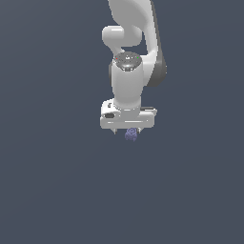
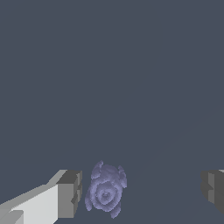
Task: Pick up the object and move it to a goal position.
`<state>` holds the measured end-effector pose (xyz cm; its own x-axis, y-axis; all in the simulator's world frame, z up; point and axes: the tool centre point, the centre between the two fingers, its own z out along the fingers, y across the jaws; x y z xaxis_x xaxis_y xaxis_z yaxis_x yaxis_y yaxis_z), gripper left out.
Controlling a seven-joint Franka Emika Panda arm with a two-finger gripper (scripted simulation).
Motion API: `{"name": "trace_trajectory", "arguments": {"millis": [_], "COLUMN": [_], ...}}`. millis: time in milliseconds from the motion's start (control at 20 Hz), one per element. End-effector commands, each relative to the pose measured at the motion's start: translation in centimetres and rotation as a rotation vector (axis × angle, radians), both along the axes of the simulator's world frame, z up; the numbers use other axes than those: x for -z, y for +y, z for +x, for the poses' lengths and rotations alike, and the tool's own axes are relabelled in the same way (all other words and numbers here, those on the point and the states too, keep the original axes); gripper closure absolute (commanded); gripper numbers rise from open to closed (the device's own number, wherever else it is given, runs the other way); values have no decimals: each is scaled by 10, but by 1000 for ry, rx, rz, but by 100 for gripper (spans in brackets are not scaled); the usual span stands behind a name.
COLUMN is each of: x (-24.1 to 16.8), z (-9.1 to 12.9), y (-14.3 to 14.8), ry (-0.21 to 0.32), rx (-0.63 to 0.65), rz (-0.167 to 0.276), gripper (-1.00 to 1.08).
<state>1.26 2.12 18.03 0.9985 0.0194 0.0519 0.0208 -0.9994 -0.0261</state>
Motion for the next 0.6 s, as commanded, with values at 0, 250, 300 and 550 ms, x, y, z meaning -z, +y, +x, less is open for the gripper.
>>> {"name": "trace_trajectory", "arguments": {"millis": [0, 250, 300, 550], "x": [0, 2, 3, 15], "z": [0, -1, -2, -11], "y": [0, 1, 1, 6], "ry": [0, 1, 1, 9], "rx": [3, 6, 9, 41], "rz": [1, 1, 1, -1], "gripper": [-92, -92, -92, -92]}}
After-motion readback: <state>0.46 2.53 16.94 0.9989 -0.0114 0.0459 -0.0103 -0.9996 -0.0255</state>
